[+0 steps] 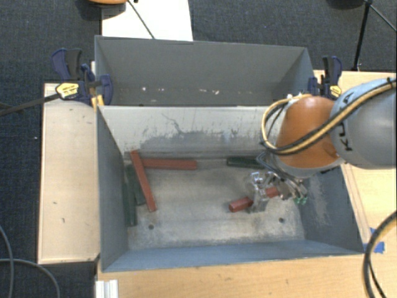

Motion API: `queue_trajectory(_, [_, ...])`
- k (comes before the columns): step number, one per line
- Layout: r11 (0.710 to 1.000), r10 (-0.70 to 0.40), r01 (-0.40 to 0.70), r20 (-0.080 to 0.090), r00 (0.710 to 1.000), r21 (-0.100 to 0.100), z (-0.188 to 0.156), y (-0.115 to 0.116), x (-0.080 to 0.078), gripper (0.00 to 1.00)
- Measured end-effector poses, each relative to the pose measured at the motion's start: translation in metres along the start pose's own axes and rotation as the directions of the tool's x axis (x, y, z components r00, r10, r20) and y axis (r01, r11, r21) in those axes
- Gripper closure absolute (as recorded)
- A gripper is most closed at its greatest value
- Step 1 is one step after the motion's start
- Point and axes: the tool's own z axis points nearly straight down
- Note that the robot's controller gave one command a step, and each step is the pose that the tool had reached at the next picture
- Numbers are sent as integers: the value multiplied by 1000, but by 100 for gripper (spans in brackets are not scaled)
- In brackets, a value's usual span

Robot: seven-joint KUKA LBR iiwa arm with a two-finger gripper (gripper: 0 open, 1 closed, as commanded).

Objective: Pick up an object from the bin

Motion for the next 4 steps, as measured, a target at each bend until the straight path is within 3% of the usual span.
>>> queue_trajectory(1, [1000,1,-1,-4,1000,-1,-20,0,1,100])
queue_trajectory(2, [1000,2,-2,7,1000,2,-35,0,-2,100])
queue_trajectory(4, [1000,3,-3,-1,1000,0,-69,1,1,100])
